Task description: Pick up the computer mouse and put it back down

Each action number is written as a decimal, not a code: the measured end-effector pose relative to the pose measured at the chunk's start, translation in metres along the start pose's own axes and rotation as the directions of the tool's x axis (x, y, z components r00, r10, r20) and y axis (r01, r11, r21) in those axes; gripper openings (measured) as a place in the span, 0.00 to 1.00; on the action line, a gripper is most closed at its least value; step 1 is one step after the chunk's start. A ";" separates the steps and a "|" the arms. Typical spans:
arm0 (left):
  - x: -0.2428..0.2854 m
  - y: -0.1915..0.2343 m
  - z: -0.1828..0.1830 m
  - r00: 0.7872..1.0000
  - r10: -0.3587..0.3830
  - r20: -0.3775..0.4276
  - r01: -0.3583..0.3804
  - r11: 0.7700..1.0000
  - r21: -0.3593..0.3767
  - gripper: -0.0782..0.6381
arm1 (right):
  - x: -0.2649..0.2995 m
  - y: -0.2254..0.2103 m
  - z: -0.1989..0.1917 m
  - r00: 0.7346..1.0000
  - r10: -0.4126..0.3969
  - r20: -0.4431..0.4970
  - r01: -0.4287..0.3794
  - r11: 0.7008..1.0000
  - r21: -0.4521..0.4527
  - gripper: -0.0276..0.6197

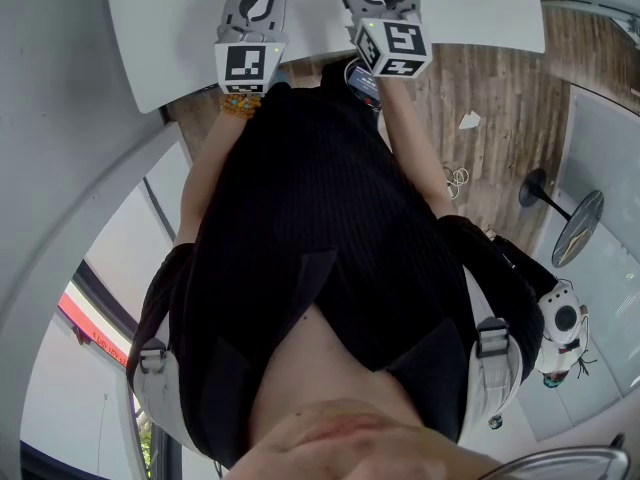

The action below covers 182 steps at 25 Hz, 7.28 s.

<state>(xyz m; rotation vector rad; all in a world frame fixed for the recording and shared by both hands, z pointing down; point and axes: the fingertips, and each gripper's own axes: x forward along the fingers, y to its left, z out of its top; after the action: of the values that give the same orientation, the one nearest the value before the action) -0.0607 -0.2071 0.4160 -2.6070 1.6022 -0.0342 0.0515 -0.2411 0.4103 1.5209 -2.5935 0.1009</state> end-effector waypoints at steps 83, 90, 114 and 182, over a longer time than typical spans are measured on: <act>-0.001 0.006 -0.006 1.000 0.015 0.003 -0.015 1.000 0.000 0.13 | 0.005 -0.005 -0.026 0.997 -0.036 -0.062 0.039 0.998 0.049 0.48; -0.002 0.008 -0.007 1.000 0.018 -0.001 -0.018 1.000 0.002 0.13 | 0.013 0.000 -0.061 0.985 0.009 -0.175 0.006 0.997 0.083 0.48; -0.006 0.015 -0.010 0.999 0.043 -0.014 -0.043 0.999 0.006 0.13 | 0.021 0.008 -0.187 0.858 0.076 -0.508 -0.014 0.992 0.126 0.48; -0.002 0.003 0.042 0.993 0.021 0.116 -0.019 1.000 -0.015 0.13 | -0.013 0.017 0.013 0.992 0.031 0.121 -0.022 0.997 -0.077 0.27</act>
<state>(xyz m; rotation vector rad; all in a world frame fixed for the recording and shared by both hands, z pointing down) -0.0616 -0.2045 0.3743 -2.5508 1.5949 0.1288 0.0425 -0.2232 0.3957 1.5119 -2.6784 -0.0897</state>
